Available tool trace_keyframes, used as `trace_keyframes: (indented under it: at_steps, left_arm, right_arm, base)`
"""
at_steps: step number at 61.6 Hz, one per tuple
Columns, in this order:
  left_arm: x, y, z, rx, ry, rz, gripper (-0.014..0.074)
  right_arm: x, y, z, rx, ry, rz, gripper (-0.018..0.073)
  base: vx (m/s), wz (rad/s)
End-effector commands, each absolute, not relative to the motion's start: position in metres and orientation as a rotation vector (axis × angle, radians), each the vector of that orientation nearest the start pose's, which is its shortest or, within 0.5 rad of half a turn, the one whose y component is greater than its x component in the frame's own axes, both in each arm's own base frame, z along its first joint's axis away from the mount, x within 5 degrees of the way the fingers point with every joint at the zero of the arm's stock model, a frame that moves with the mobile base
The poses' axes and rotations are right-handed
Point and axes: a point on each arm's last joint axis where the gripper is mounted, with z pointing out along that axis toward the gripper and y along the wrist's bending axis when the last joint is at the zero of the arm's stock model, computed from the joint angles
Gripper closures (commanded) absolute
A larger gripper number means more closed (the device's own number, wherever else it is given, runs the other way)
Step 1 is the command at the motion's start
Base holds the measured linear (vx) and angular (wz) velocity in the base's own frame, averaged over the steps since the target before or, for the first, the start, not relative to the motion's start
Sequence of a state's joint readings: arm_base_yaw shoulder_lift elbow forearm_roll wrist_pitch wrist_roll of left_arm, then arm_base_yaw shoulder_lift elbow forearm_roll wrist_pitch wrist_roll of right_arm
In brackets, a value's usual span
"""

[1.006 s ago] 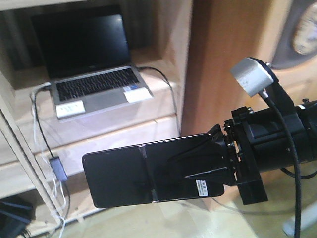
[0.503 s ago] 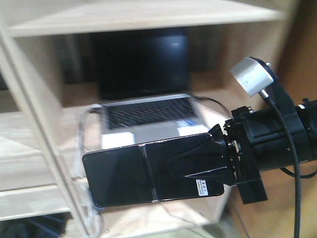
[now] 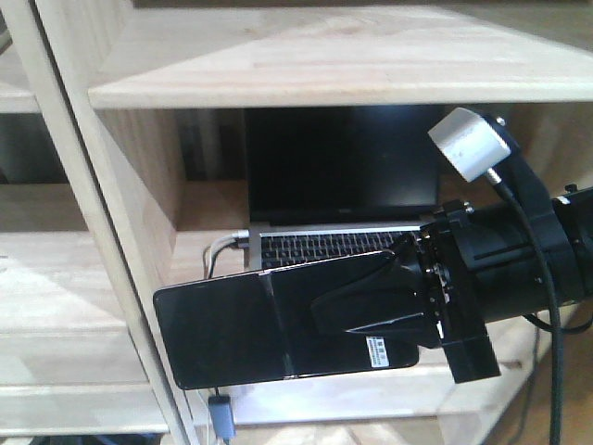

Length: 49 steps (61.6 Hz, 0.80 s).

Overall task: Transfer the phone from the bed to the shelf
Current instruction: 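Bring the held phone into the shelf opening above the laptop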

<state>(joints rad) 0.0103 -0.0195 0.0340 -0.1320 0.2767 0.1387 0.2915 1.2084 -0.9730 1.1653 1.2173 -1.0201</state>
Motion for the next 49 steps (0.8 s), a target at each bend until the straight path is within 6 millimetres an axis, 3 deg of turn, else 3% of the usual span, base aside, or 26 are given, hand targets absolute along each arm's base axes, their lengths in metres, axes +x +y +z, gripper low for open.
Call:
trace_keyframes:
  at_steps: [1, 49]
  left_arm:
    - [0.0553, -0.0022, 0.184, 0.014, 1.695, -0.019, 0.0596]
    - [0.0553, -0.0022, 0.184, 0.014, 1.695, -0.019, 0.0596]
  right_arm:
    - [0.1707, 0.1381, 0.3673, -1.092, 1.891, 1.371, 0.0561]
    - [0.1707, 0.1381, 0.3673, -1.092, 1.891, 1.371, 0.0561]
  base:
    - [0.15, 0.09]
    - [0.08, 0.01]
